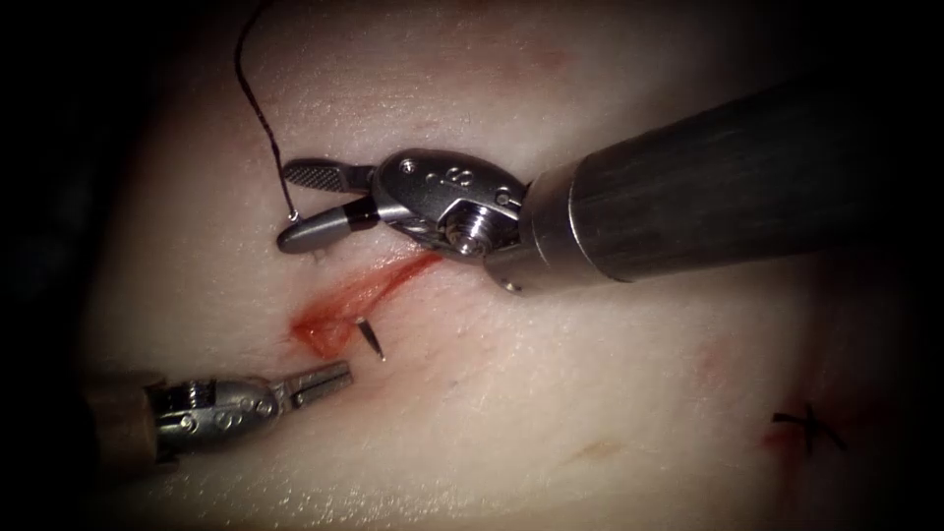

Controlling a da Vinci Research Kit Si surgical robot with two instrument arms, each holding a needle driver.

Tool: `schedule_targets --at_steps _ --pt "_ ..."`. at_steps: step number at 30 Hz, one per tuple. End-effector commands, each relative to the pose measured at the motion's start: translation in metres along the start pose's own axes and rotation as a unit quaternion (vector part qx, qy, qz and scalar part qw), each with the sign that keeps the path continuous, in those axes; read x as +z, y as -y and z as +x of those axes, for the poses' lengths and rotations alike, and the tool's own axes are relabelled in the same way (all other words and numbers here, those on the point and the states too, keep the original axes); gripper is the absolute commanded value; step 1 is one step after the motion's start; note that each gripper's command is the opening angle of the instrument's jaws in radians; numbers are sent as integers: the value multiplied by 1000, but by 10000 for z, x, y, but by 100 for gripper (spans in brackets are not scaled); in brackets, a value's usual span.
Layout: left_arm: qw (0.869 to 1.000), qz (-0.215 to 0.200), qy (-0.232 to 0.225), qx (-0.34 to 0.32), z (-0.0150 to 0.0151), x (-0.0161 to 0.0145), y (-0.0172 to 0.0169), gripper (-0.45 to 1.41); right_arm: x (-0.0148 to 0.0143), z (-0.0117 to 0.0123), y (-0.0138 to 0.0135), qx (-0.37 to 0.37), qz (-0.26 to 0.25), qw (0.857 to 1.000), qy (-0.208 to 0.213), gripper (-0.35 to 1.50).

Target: Wound Closure

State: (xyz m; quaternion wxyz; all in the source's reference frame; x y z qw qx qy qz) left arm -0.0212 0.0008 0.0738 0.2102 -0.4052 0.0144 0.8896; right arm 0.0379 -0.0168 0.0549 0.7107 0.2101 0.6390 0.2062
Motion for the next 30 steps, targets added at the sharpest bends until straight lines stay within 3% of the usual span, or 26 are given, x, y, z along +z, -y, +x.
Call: schedule_targets --at_steps 1,12,14,15,17,18,19,20,30 --pt "1000 -1 0 -1 -3 9 -10 -45 9 -4 7 -6 1 1000 0 138" --pt "1000 -2 0 -1 -3 7 -11 -45 13 -4 9 -32 12 999 12 130" --pt "1000 -2 0 -1 -3 7 -11 -45 12 -5 11 -33 13 999 14 115" --pt "1000 -2 0 -1 -3 7 -11 -45 12 -6 11 -33 14 999 15 105" --pt "1000 -2 0 -1 -3 7 -11 -45 10 -7 11 -34 17 999 20 68" --pt "1000 -2 0 -1 -3 7 -11 -45 10 -9 13 -36 20 999 27 31" --pt "1000 -2 0 -1 -3 7 -11 -45 9 -10 14 -41 28 998 34 -21" --pt "1000 -2 0 -1 -3 7 -11 -45 9 -12 16 -37 38 998 40 -35" --pt "1000 -2 0 -1 -2 8 -10 -45 5 -21 29 107 44 986 118 -35"
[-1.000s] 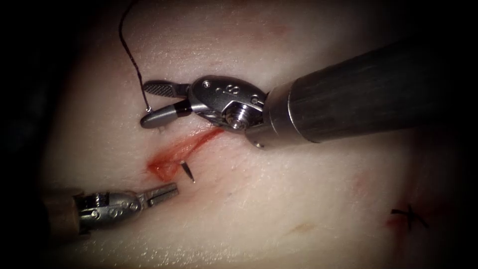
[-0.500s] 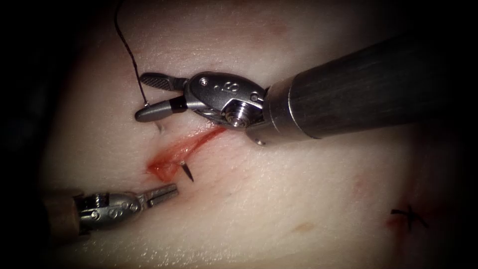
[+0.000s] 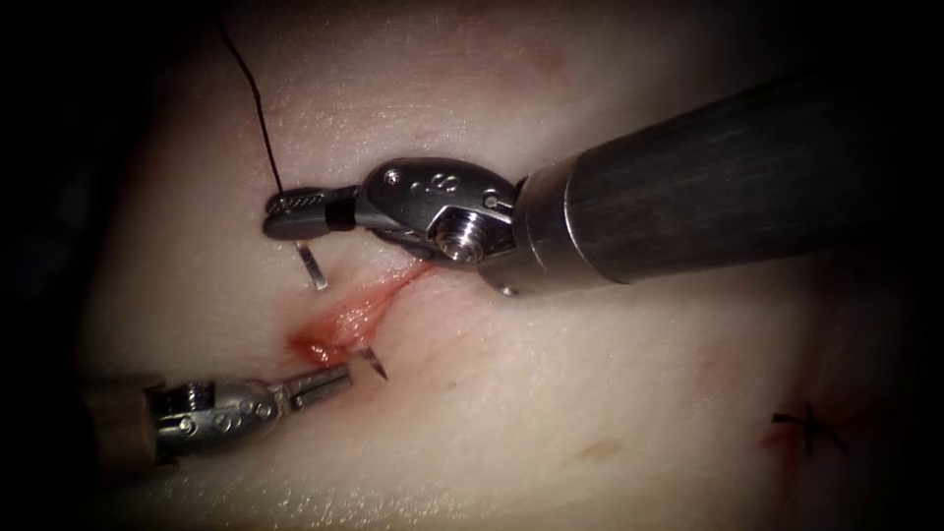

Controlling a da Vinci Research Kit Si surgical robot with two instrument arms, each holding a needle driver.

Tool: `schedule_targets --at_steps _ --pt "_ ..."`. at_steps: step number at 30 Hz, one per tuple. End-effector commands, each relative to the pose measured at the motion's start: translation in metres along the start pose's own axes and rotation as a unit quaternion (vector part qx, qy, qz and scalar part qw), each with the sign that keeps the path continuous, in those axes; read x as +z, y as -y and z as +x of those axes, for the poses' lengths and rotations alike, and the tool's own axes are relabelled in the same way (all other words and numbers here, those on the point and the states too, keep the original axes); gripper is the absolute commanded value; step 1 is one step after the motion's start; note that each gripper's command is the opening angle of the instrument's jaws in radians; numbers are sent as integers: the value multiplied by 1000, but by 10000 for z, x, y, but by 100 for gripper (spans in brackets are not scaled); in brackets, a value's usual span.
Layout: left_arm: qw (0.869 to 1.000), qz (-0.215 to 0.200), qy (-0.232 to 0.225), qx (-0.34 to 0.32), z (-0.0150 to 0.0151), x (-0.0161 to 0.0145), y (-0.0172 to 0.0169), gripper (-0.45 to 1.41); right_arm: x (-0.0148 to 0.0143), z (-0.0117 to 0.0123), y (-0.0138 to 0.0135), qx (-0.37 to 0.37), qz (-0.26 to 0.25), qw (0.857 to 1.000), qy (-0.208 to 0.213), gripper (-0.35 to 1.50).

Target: Wound Closure

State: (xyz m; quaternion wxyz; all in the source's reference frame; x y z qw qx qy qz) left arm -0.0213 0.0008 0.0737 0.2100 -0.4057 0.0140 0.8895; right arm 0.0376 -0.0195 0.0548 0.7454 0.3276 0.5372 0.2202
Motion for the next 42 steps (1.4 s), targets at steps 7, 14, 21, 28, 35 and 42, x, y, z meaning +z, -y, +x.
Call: schedule_targets --at_steps 7,14,21,28,35,42 --pt "1000 -2 0 -1 -3 9 -9 -45 7 -10 14 82 -18 996 37 -35" --pt "1000 -2 0 -1 -3 9 -8 -45 4 -24 25 138 -23 988 67 -35" --pt "1000 -2 0 -1 -3 8 -9 -45 -6 -21 17 123 -22 992 29 -35" --pt "1000 -4 1 1 2 -7 -18 -45 -37 -1 -4 74 -29 996 -32 118" --pt "999 2 -4 48 16 -23 -20 -28 -90 13 -16 60 -38 994 -82 126" --pt "993 44 -5 105 41 -21 -16 19 -111 10 -15 58 -53 993 -91 119"
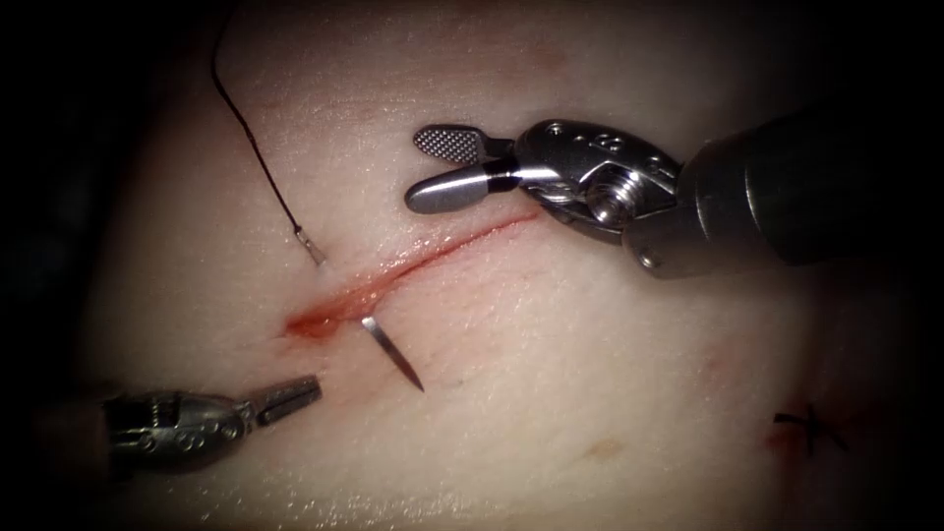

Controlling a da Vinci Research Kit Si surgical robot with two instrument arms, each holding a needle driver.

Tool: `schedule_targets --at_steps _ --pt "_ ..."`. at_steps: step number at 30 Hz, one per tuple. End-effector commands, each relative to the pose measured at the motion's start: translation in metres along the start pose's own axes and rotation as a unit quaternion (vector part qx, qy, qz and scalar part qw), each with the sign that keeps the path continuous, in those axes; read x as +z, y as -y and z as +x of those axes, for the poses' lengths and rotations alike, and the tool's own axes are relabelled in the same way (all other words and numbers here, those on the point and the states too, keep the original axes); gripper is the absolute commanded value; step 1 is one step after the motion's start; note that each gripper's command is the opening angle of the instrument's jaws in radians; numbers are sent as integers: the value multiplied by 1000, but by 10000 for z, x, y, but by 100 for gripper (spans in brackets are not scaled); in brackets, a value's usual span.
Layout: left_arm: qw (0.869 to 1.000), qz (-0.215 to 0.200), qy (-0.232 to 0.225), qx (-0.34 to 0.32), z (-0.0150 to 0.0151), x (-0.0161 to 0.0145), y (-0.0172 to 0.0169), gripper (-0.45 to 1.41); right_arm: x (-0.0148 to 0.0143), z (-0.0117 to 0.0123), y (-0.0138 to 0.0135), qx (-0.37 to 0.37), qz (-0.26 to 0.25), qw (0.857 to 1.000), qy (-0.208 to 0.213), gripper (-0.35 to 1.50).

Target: Wound Closure

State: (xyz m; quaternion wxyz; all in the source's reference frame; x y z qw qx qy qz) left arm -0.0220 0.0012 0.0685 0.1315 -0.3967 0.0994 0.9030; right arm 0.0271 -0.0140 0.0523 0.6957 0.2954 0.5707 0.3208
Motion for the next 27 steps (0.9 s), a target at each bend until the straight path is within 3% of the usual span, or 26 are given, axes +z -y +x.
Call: schedule_targets --at_steps 1,6,19,27 --pt "1000 0 1 6 1 9 -10 24 6 -11 2 0 2 1000 1 119" --pt "999 21 -1 33 13 21 -17 42 8 -12 2 -3 -1 1000 -5 118" --pt "987 135 -9 90 34 21 -3 41 12 -20 1 -8 -3 1000 -5 114" --pt "979 161 1 127 47 34 -1 44 14 -29 -3 -13 -5 1000 -4 114"
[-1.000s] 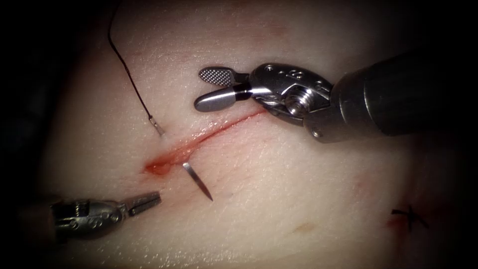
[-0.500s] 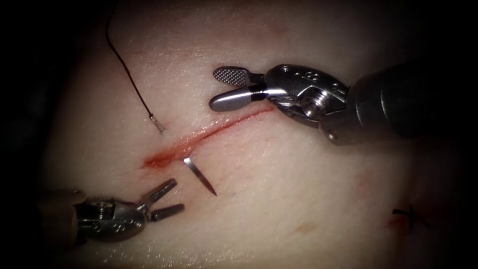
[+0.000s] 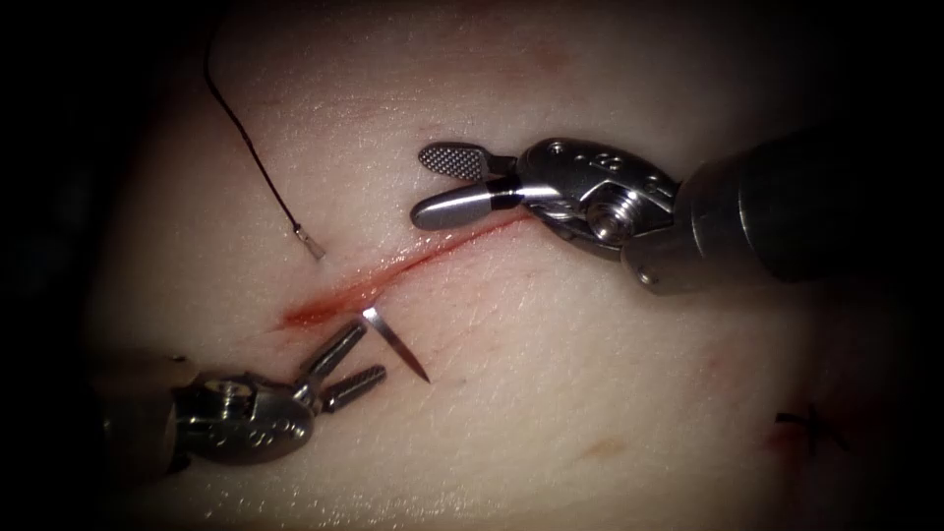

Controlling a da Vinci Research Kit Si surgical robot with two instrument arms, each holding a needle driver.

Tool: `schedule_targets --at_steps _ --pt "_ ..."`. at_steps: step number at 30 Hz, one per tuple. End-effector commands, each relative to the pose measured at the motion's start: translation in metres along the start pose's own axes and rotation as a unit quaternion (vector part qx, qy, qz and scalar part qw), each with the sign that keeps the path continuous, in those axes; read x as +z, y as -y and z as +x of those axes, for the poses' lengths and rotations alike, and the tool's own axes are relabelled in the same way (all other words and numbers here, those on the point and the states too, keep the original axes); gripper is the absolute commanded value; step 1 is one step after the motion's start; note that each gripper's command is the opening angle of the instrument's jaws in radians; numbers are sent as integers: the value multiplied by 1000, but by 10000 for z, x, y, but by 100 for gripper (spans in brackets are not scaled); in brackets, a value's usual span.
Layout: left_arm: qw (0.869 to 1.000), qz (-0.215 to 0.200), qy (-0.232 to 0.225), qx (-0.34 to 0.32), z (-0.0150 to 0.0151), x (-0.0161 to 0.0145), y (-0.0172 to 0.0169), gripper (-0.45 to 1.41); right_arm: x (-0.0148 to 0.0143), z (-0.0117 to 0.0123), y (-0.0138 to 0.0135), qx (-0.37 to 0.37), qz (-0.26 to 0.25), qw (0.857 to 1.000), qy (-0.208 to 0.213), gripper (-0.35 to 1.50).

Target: Wound Closure

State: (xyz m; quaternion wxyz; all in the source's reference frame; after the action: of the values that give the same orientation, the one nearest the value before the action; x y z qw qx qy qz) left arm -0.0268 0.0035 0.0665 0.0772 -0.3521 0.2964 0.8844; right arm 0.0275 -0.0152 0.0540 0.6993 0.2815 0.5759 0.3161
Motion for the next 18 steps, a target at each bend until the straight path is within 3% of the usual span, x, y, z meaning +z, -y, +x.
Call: schedule_targets --at_steps 1,18 --pt "1000 -2 1 1 1 7 -13 46 7 -10 2 0 1 1000 1 114" --pt "999 8 18 44 1 36 -15 66 8 -13 5 -2 1 1000 -1 109"
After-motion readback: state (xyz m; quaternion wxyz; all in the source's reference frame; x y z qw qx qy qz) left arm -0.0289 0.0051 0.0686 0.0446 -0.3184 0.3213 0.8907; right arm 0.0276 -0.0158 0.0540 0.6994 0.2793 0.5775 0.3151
